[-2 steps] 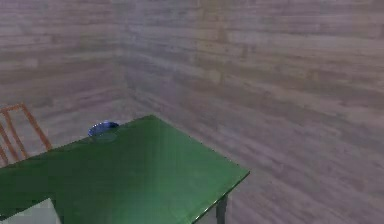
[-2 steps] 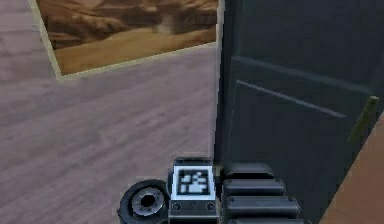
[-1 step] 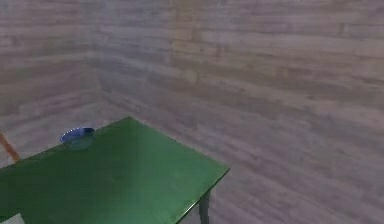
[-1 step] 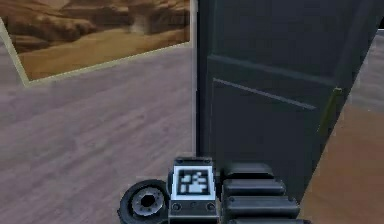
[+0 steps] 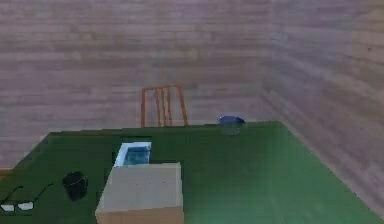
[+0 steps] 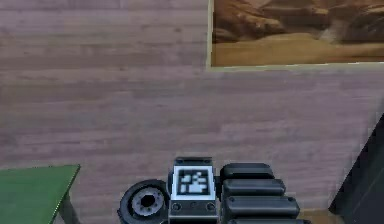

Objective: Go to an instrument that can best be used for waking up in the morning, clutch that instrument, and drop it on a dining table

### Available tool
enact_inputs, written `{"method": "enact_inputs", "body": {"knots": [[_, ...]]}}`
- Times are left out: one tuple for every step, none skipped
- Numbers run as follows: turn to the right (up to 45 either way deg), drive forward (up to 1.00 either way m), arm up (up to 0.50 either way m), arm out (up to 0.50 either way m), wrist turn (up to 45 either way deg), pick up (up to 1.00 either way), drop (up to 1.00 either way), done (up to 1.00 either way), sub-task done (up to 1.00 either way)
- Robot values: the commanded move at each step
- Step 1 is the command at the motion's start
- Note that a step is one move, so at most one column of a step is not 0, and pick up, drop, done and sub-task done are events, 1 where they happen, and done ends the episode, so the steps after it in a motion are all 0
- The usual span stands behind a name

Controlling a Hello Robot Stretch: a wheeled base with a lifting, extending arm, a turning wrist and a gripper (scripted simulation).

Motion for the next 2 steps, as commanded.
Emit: {"method": "enact_inputs", "body": {"knots": [[-45.0, 0.00, 0.00, 0.00, 0.0, 0.00, 0.00, 0.00, 0.00], [-36.0, 0.00, 0.00, 0.00, 0.0, 0.00, 0.00, 0.00, 0.00]]}}
